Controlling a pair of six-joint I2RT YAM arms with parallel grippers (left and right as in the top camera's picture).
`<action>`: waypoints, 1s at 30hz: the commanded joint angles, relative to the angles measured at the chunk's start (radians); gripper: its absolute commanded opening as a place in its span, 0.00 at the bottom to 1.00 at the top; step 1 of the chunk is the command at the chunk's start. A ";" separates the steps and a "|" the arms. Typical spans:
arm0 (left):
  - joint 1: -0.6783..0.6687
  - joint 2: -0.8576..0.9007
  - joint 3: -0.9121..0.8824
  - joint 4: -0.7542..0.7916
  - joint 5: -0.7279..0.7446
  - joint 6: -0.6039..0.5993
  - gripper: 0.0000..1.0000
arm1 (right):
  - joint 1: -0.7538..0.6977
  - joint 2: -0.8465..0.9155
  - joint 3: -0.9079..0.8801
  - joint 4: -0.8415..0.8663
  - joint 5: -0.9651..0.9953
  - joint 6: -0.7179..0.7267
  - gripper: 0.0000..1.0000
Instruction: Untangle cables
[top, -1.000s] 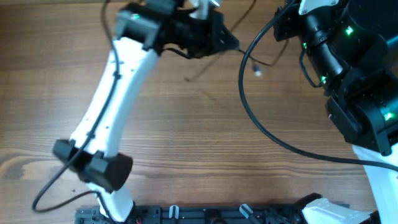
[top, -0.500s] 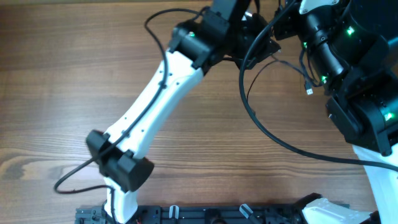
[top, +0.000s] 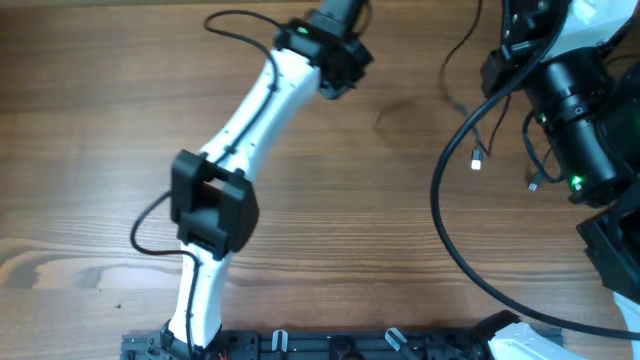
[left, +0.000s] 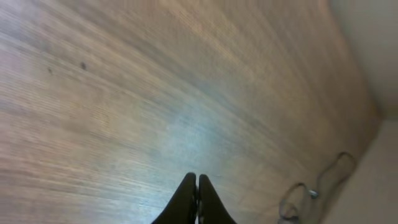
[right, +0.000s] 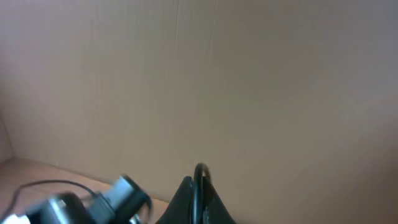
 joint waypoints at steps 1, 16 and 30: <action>0.084 -0.087 0.010 0.002 0.332 0.048 0.04 | -0.004 0.032 0.004 0.002 -0.003 0.003 0.04; -0.012 -0.107 0.010 0.328 0.774 -0.357 0.04 | -0.305 0.237 0.004 0.061 -0.183 0.076 0.04; -0.230 -0.108 0.010 0.618 0.454 -0.679 0.04 | -0.416 0.267 0.003 0.058 -0.238 0.135 0.04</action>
